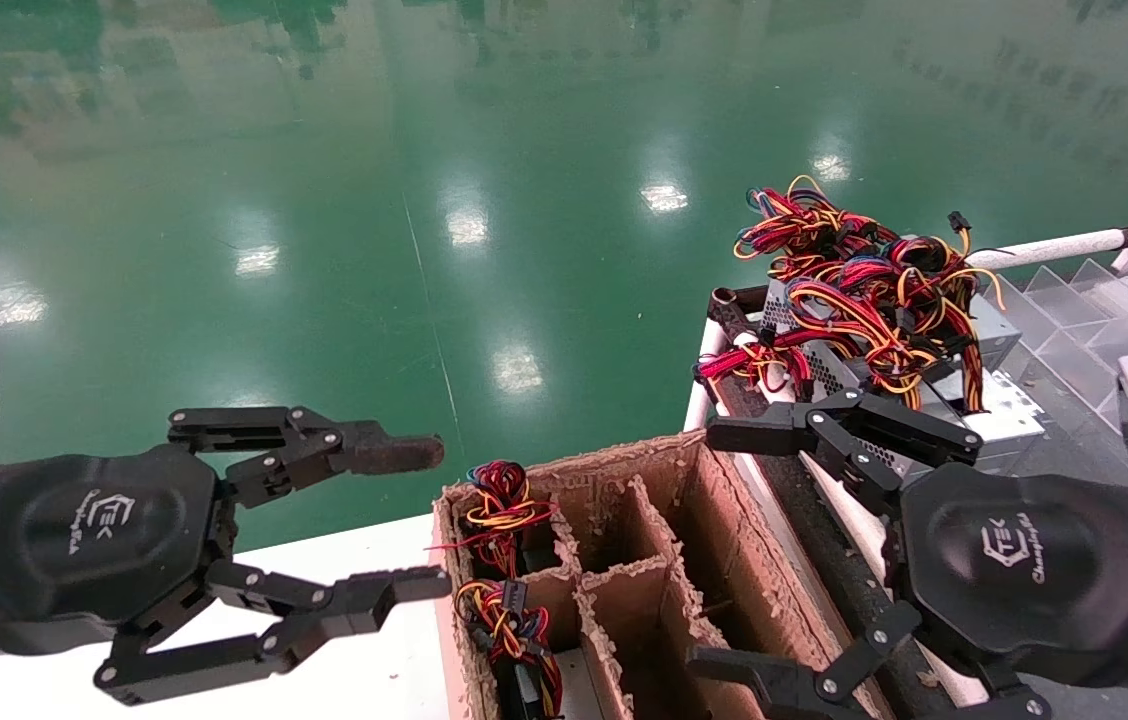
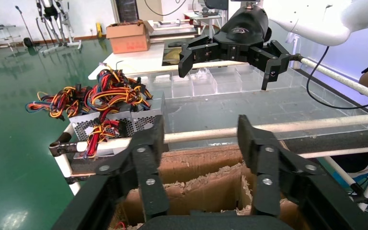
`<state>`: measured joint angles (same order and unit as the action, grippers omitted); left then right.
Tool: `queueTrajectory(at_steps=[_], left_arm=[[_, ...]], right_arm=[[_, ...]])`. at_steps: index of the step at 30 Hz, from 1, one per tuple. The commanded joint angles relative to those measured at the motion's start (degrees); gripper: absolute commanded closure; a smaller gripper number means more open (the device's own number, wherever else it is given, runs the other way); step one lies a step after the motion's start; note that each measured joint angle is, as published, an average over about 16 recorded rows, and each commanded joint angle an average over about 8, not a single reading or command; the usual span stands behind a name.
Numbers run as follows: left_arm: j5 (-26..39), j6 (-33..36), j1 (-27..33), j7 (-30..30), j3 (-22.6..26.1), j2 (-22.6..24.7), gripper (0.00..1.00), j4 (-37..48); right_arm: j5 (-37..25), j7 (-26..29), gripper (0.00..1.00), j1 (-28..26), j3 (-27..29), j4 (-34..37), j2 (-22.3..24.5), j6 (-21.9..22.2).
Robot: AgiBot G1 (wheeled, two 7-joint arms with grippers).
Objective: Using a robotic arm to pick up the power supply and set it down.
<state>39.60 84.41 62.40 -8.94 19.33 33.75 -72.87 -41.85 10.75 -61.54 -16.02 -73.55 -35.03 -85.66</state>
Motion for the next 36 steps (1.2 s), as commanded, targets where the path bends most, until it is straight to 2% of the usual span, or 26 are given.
queueTrajectory(at_steps=[1,20,21,28,29,36], left_arm=[[0.00,0.00,0.00,0.00,0.00,0.00,1.00,0.00],[0.00,0.00,0.00,0.00,0.00,0.00,1.00,0.00],[0.00,0.00,0.00,0.00,0.00,0.00,0.94,0.00],[0.00,0.00,0.00,0.00,0.00,0.00,0.06,0.00],[0.00,0.00,0.00,0.00,0.00,0.00,0.00,0.00],[0.00,0.01,0.01,0.01,0.01,0.00,0.00,0.02]], right_arm=[[0.00,0.00,0.00,0.00,0.00,0.00,0.00,0.00],[0.00,0.00,0.00,0.00,0.00,0.00,0.00,0.00],[0.00,0.00,0.00,0.00,0.00,0.00,0.00,0.00],[-0.15,0.11,0.00,0.05,-0.09,0.12,-0.01,0.12],[-0.33,0.27,0.00,0.07,-0.20,0.24,-0.03,0.25],[-5.55,3.17,0.00,-0.95,-3.00,1.17,-0.90,2.75]])
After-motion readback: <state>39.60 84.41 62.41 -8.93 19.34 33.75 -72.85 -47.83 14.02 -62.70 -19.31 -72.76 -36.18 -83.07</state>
